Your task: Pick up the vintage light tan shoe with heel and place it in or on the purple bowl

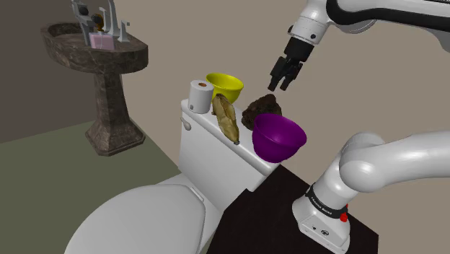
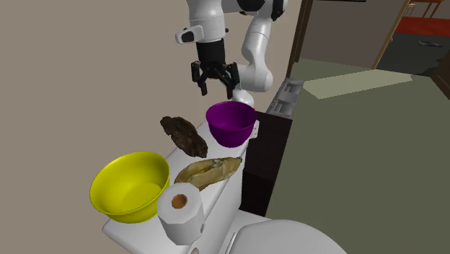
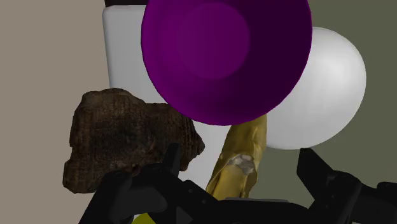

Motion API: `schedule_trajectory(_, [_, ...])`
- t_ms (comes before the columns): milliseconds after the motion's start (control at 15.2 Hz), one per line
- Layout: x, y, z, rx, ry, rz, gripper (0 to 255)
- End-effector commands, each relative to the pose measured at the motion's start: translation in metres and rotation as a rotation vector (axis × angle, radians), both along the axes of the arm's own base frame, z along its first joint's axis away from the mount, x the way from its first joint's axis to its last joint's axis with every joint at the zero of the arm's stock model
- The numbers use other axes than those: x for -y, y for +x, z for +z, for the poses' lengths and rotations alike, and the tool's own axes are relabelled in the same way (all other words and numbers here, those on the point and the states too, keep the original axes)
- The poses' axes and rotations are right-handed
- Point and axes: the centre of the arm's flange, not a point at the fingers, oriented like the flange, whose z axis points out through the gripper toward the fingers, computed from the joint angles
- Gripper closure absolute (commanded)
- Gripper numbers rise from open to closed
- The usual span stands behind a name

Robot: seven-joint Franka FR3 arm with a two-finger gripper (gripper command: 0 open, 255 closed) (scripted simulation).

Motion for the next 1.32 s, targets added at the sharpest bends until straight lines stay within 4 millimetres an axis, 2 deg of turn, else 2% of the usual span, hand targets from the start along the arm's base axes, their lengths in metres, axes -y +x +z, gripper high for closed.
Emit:
schedule_trajectory(0, [0.000, 0.000, 0.000, 0.000, 0.000, 0.000, 0])
schedule_trajectory(990, [-0.031, 0.140, -0.120, 0.018, 0.160, -0.210, 0])
schedule_trajectory(1254, [-0.037, 0.142, -0.140, 0.018, 0.160, -0.210, 0])
